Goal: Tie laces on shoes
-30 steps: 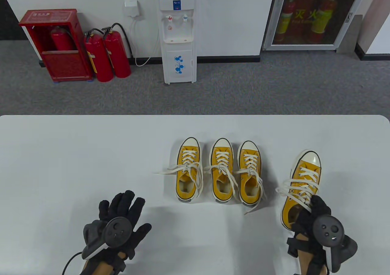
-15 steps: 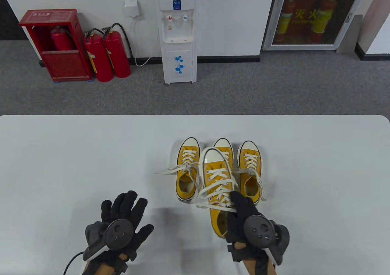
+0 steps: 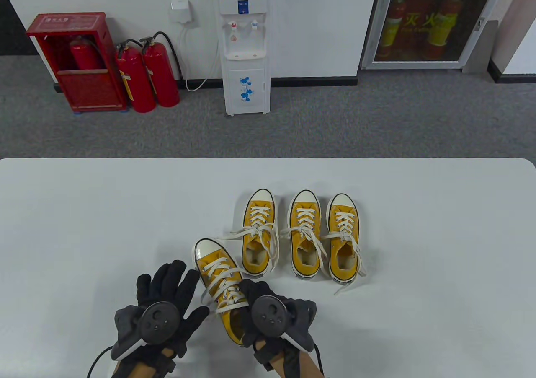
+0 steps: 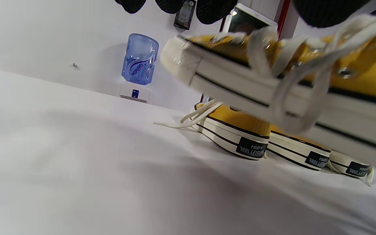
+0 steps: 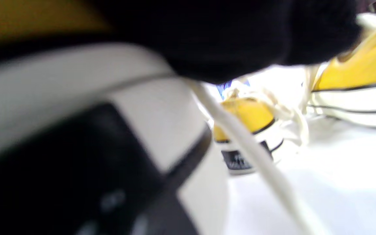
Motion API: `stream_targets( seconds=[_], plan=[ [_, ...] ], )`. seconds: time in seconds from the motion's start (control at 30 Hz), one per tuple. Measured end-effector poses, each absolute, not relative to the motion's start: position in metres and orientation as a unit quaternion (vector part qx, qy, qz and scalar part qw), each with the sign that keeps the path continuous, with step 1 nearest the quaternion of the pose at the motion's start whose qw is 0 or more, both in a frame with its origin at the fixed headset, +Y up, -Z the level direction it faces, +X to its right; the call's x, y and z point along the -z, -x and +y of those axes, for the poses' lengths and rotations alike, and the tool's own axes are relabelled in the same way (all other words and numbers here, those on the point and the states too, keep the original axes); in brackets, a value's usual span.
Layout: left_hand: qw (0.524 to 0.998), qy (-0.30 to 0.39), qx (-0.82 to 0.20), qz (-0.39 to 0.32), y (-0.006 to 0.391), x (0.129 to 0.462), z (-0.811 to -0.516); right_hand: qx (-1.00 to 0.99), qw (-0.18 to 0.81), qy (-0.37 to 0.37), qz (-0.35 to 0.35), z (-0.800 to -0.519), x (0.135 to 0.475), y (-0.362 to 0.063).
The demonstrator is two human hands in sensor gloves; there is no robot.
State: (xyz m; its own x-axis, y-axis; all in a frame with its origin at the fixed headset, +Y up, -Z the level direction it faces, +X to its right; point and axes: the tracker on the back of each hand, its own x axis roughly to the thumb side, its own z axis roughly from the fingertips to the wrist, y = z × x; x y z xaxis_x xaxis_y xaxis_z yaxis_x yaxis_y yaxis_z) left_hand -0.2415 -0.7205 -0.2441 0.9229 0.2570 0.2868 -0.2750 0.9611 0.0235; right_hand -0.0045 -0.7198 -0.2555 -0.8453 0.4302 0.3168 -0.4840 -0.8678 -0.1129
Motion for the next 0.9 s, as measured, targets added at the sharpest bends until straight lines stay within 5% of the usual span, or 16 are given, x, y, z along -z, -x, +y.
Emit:
stream_targets(
  seconds=[0.33,0.43,0.9],
  plan=[
    [0.981,-0.021,-0.134,-0.135,0.243,0.246,-0.723,-0.968,0.207,-0.140,-0.035,-0.761,0.265,0.015],
    [0.981,-0.011,-0.142,-0.132,0.244,0.248,-0.726,-0.955,0.267,-0.130,-0.020,-0.765,0.266,0.011],
    [0.981,0.012,-0.145,-0.128,0.244,0.252,-0.732,-0.955,0.264,-0.128,-0.049,-0.756,0.256,-0.011]
  ],
)
